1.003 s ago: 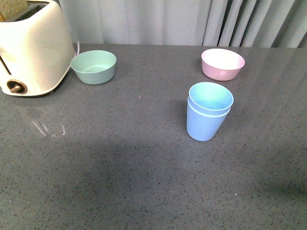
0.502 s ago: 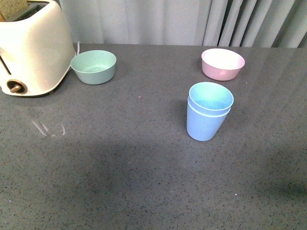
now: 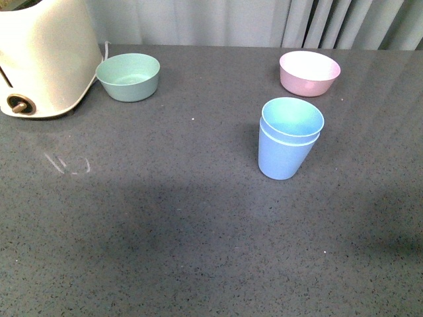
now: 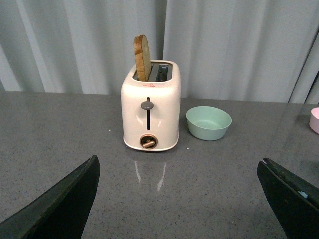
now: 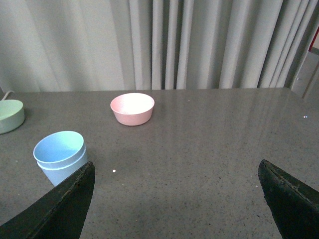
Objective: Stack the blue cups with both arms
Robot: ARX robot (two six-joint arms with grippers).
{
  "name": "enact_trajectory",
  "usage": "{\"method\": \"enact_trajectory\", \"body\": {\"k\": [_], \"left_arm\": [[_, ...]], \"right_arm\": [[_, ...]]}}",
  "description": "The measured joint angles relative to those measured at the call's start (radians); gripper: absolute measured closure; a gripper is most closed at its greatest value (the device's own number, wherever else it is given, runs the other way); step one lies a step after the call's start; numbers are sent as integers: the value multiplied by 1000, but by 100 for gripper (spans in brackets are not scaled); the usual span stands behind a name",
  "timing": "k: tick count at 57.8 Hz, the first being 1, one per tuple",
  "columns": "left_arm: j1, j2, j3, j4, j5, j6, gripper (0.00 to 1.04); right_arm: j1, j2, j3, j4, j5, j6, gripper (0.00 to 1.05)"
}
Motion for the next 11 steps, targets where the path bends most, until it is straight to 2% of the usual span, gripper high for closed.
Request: {"method": "enact_trajectory", "body": {"k": [11], "left_arm": [[0, 0, 0, 0, 0, 0, 9]], "right_arm": [[0, 0, 0, 0, 0, 0, 9]]}}
